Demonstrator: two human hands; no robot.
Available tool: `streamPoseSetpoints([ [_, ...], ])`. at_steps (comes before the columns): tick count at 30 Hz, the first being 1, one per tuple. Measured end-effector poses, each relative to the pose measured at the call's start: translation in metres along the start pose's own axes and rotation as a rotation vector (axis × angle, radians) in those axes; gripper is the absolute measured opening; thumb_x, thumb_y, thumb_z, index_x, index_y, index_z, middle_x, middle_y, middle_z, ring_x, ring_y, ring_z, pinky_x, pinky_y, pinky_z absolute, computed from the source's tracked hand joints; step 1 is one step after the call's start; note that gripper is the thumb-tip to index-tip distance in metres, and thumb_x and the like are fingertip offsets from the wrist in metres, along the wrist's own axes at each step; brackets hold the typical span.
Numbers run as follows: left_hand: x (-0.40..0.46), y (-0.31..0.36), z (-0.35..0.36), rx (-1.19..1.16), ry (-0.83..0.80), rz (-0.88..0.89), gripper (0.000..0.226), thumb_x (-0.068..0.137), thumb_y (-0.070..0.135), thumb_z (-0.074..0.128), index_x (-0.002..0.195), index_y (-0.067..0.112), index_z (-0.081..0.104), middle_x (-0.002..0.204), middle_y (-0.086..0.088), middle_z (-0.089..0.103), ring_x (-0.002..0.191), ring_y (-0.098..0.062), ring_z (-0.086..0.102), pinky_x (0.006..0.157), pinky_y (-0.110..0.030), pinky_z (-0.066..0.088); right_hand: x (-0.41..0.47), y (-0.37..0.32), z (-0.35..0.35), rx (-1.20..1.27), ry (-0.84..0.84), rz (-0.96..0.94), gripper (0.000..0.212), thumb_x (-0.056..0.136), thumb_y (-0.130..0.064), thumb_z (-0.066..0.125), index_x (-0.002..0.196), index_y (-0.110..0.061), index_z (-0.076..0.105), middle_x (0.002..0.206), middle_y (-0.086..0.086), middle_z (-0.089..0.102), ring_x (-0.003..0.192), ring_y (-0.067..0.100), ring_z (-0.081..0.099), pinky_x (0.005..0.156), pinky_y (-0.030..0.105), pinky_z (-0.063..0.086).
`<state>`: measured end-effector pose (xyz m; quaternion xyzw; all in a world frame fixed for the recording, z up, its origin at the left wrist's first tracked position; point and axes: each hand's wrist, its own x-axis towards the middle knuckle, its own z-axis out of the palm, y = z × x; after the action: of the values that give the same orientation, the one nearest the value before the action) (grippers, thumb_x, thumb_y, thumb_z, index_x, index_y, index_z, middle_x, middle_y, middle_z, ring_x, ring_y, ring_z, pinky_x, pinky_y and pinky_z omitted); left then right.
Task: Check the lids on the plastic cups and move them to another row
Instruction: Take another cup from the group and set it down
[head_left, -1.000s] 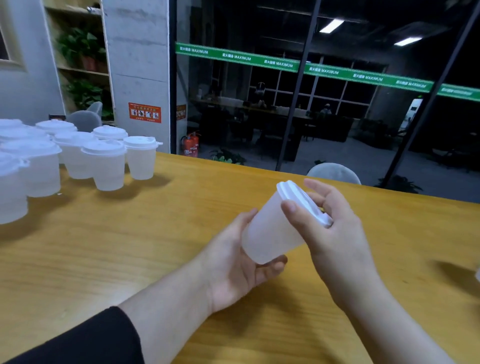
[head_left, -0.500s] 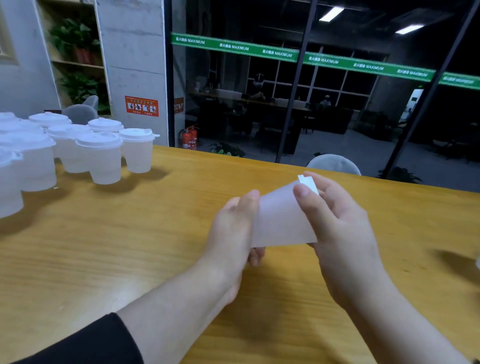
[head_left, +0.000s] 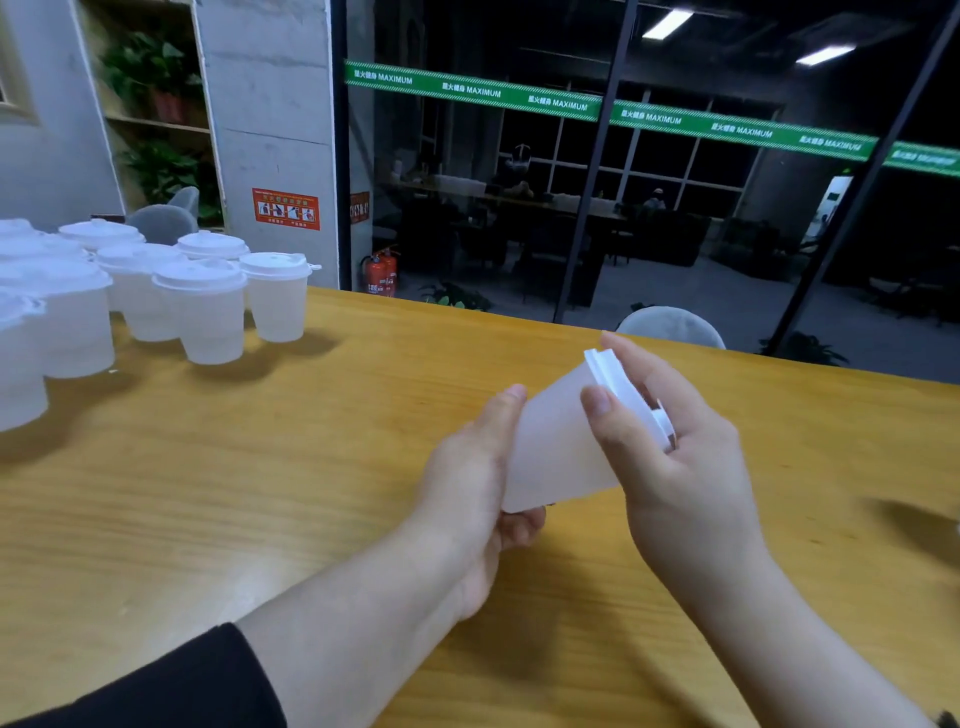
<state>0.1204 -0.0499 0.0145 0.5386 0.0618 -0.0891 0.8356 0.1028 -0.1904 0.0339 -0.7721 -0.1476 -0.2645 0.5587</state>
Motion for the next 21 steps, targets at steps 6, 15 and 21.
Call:
streamPoseSetpoints([
  [6,0.003,0.002,-0.005,0.189,-0.046,0.208,0.039,0.100,0.053,0.054,0.098,0.015,0.064,0.071,-0.004,0.056,0.049,-0.019,0.047,0.045,-0.028,0.035,-0.003,0.002,0.001,0.027,0.046,0.031,0.062,0.075,-0.070,0.057,0.130,-0.043,0.060,0.117,-0.029,0.065,0.111,-0.004,0.061,0.083,0.008,0.046],
  [15,0.003,0.010,-0.017,0.173,0.019,0.259,0.049,0.090,0.058,0.069,0.103,0.011,0.063,0.088,-0.007,0.064,0.064,-0.021,0.058,0.053,-0.031,0.048,-0.010,0.014,0.000,-0.022,-0.022,0.225,0.068,0.086,-0.078,0.054,0.146,-0.045,0.049,0.131,-0.024,0.063,0.121,-0.002,0.058,0.104,0.037,0.051],
  [21,-0.037,0.056,0.002,0.533,0.121,0.615,0.050,0.085,0.076,0.058,0.095,0.028,0.067,0.076,0.005,0.063,0.070,-0.018,0.057,0.063,-0.037,0.045,-0.033,-0.037,-0.009,0.340,-0.055,0.395,0.042,0.100,-0.054,0.049,0.138,-0.039,0.059,0.127,-0.011,0.070,0.111,0.009,0.066,0.098,0.043,0.057],
])
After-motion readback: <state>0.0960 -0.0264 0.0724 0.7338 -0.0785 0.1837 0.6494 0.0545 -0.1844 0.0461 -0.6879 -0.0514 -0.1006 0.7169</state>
